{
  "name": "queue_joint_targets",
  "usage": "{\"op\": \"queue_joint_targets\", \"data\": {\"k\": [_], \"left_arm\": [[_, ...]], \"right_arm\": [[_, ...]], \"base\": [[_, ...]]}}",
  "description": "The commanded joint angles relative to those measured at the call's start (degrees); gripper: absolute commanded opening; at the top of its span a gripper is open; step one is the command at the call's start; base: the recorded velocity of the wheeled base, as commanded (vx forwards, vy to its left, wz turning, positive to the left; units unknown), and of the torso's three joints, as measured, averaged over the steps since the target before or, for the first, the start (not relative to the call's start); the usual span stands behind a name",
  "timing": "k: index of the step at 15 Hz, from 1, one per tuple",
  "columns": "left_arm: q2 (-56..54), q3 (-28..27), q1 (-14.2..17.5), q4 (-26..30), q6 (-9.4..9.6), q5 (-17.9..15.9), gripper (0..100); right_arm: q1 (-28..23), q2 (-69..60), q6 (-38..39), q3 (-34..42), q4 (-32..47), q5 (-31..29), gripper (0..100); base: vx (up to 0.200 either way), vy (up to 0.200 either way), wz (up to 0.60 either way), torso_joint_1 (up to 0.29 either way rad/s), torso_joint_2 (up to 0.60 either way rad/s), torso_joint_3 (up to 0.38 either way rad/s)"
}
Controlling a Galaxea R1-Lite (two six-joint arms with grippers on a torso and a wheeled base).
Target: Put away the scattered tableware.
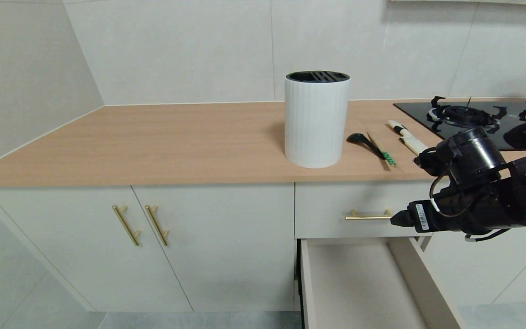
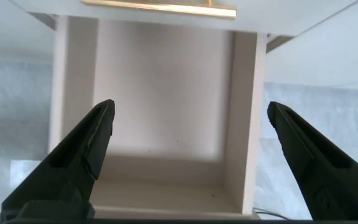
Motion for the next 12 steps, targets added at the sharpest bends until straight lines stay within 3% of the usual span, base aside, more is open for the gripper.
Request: {"op": "queue_joint_targets", "data": {"k": [1, 3, 6, 7, 9, 12], "left_arm": [[0.0, 0.0, 0.0, 0.0, -0.01, 0.0, 100], [0.0, 0.0, 0.0, 0.1, -0.01, 0.0, 100], [0.0, 0.0, 0.0, 0.1, -0.01, 0.0, 100], [0.0, 0.0, 0.0, 0.1, -0.01, 0.0, 100], [0.0, 0.0, 0.0, 0.0, -0.01, 0.0, 100], [0.0, 0.0, 0.0, 0.0, -0.01, 0.0, 100]], "right_arm": [[0.0, -0.1, -0.1, 0.1, 0.0, 0.0, 100], [0.1, -0.6, -0.3, 0.1, -0.6, 0.2, 100], [0.1, -0.2, -5.0, -0.4, -6.9, 0.0, 100], [0.1, 0.8, -7.2, -3.8, -11.4, 0.7, 100], [0.1, 2.7, -7.0, -10.8, -9.1, 0.5, 100], [0.1, 3.7, -6.7, -12.5, -6.7, 0.6, 100]], "base": [[0.000, 0.000, 0.00, 0.198, -0.47, -0.286], [0.000, 0.000, 0.00, 0.178, -0.42, -0.256], [0.000, 0.000, 0.00, 0.054, -0.14, -0.072], [0.000, 0.000, 0.00, 0.000, 0.00, 0.000], [0.000, 0.000, 0.00, 0.000, 0.00, 0.000], [0.000, 0.000, 0.00, 0.000, 0.00, 0.000]]}}
